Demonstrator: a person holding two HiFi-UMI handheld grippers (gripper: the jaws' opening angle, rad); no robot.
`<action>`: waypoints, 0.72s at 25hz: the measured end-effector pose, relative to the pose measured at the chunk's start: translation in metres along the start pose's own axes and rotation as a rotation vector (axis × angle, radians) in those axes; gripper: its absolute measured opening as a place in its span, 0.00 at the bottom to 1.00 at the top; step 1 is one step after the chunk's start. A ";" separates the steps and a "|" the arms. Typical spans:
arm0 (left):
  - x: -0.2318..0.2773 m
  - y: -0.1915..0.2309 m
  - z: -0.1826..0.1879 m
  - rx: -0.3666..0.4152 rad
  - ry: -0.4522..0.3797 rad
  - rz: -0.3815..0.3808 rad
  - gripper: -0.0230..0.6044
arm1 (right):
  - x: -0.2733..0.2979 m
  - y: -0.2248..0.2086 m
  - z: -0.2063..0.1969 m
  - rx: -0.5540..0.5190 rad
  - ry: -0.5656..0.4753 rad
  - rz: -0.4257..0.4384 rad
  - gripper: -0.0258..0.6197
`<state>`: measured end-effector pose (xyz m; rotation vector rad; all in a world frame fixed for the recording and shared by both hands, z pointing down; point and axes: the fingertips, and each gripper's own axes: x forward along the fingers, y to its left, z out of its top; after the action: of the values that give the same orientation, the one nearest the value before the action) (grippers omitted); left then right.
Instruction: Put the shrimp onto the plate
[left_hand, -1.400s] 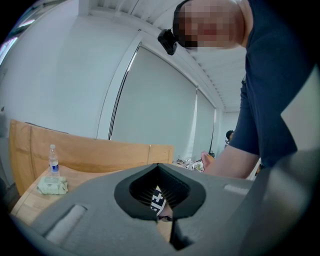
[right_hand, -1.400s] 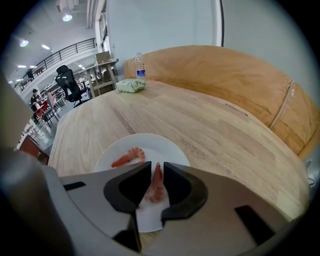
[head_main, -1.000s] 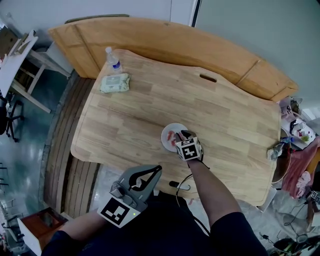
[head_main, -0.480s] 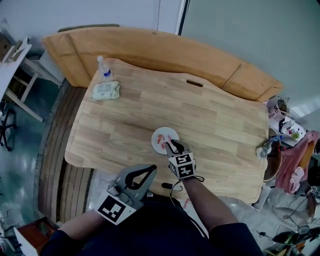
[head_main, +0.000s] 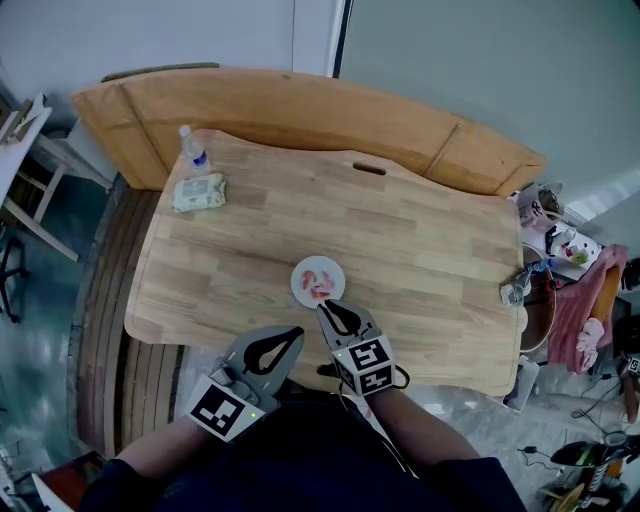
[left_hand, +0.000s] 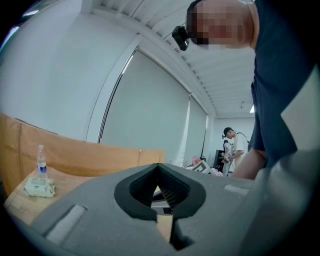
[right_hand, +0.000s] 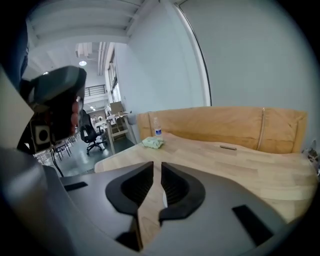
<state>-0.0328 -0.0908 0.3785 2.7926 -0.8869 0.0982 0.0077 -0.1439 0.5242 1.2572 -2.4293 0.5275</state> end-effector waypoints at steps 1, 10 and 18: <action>-0.001 -0.001 0.000 0.002 0.000 -0.002 0.04 | -0.007 0.005 0.007 0.000 -0.018 0.006 0.13; -0.003 -0.007 0.001 -0.017 -0.002 -0.022 0.04 | -0.072 0.041 0.066 -0.021 -0.205 0.061 0.07; -0.004 -0.018 0.002 0.004 0.008 -0.063 0.04 | -0.108 0.065 0.086 -0.057 -0.303 0.088 0.06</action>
<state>-0.0254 -0.0750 0.3732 2.8184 -0.7968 0.1013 0.0003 -0.0748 0.3883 1.2918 -2.7371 0.3054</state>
